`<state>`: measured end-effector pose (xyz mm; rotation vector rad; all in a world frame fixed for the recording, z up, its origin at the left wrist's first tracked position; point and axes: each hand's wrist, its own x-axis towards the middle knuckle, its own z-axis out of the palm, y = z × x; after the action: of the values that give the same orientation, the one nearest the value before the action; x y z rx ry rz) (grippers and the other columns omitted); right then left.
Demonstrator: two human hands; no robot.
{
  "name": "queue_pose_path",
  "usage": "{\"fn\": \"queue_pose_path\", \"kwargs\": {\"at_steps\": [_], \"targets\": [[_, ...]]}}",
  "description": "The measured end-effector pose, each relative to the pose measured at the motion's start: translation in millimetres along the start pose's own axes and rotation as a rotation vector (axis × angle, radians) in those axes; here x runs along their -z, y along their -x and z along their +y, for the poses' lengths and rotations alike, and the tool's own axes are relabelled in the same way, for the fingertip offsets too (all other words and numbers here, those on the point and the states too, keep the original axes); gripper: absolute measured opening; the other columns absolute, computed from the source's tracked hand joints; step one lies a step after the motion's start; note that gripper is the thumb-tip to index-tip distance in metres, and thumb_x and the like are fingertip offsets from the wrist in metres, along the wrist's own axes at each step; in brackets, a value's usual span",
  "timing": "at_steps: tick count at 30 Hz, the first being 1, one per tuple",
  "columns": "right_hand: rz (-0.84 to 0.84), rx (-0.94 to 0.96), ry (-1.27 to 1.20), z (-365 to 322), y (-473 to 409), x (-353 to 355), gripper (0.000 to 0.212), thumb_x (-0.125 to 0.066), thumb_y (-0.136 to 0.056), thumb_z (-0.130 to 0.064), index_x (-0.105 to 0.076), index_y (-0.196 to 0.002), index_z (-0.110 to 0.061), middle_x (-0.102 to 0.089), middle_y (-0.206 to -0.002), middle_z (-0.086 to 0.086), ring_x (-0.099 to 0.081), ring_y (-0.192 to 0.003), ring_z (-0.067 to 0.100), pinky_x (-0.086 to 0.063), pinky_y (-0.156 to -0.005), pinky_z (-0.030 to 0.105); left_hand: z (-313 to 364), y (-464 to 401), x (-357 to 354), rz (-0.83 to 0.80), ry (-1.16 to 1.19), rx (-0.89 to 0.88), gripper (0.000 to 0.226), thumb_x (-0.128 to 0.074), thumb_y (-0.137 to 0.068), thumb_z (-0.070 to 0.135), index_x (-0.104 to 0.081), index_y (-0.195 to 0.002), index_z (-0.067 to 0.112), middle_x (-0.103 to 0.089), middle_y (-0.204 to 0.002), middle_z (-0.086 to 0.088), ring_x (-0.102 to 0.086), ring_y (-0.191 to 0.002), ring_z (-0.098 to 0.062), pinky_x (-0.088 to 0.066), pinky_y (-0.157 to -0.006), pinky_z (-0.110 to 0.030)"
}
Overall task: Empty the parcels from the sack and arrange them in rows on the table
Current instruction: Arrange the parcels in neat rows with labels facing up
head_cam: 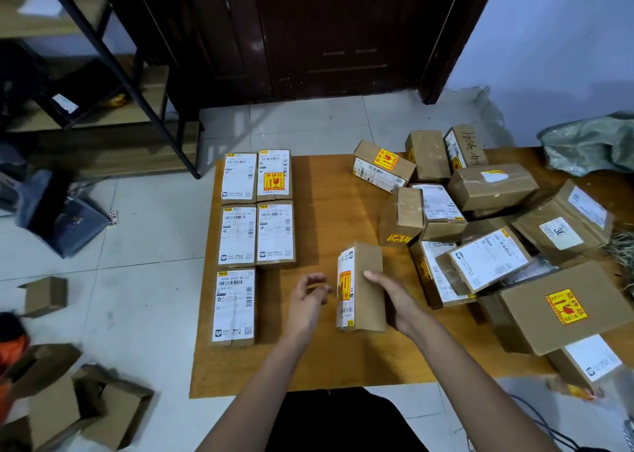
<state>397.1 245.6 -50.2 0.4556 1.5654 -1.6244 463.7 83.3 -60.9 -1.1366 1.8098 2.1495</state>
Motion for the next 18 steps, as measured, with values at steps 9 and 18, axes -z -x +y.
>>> {"fn": "queue_pose_path", "kwargs": {"at_steps": [9, 18], "targets": [[-0.126, -0.190, -0.282, 6.5, -8.1, -39.0, 0.046, -0.043, -0.095, -0.041, -0.065, -0.119, -0.009, -0.068, -0.115, 0.022, -0.066, -0.103, 0.038, -0.052, -0.084, 0.046, 2.0, 0.5, 40.3, -0.117, 0.171, 0.190, 0.028, -0.064, -0.089, 0.022, -0.058, -0.112, 0.008, -0.073, -0.103, -0.009, -0.069, -0.096, -0.023, -0.055, -0.084, -0.038], [-0.193, -0.129, 0.083, 12.9, -18.1, -44.2, 0.078, -0.077, -0.068, -0.053, -0.055, -0.130, -0.012, -0.072, -0.111, 0.013, -0.069, -0.103, 0.028, -0.057, -0.077, 0.035, 2.9, -4.2, 54.2, -0.014, 0.170, 0.142, 0.042, -0.072, -0.084, 0.020, -0.050, -0.118, 0.009, -0.065, -0.118, -0.014, -0.067, -0.101, -0.023, -0.056, -0.083, -0.040]]}}
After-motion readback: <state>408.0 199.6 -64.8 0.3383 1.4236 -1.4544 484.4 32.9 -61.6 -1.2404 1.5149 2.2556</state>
